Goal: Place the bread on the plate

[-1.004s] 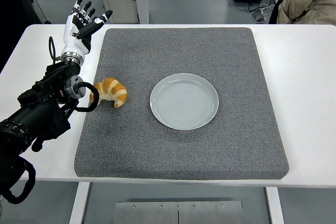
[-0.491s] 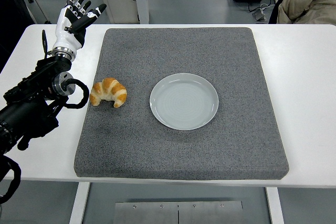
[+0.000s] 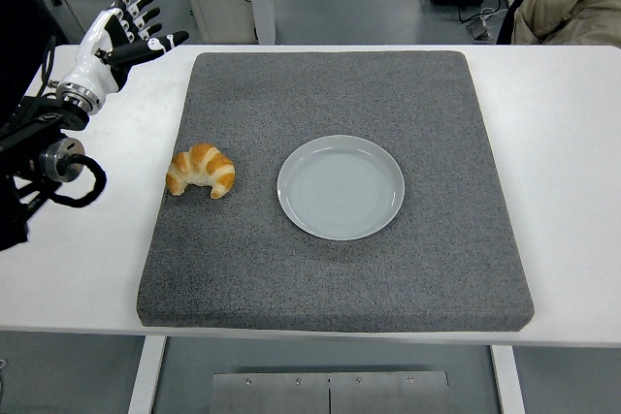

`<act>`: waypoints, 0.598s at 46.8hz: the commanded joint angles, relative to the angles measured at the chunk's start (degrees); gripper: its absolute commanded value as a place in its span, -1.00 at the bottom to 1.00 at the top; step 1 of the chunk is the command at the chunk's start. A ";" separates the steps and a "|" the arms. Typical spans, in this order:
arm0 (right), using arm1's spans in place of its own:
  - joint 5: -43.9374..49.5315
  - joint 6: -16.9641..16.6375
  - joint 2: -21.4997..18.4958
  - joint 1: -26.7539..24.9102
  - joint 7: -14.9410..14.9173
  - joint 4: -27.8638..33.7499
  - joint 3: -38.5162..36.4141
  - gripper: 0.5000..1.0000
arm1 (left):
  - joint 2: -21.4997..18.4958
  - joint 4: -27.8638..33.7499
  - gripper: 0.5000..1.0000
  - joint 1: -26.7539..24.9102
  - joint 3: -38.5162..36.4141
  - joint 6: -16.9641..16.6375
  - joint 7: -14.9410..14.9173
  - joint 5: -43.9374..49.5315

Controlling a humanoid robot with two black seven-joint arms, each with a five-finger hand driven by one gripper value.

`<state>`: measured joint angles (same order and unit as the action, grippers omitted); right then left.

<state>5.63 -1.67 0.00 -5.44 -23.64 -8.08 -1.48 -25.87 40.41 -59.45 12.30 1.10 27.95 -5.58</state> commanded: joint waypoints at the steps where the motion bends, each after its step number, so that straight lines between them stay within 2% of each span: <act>1: 0.00 0.00 0.00 -0.01 0.00 -0.01 -0.02 1.00 | -2.95 2.29 0.87 -1.80 -3.42 -0.13 0.00 -0.31; 7: 0.00 0.00 0.00 -0.01 0.00 -0.01 -0.02 1.00 | -7.09 5.19 0.87 -4.61 -6.67 -0.04 -0.09 -2.32; 18: 0.00 0.00 0.00 -0.01 0.00 -0.01 -0.02 1.00 | -13.77 13.63 0.86 -7.17 -9.40 -0.04 -0.09 -15.41; 28: 0.00 0.00 0.00 -0.10 0.00 -0.01 -0.02 1.00 | -15.79 15.22 0.86 -7.69 -9.58 -0.13 -0.52 -21.57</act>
<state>5.62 -1.67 0.00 -5.46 -23.64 -8.07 -1.47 -40.88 54.79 -66.91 2.81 0.98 27.68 -25.18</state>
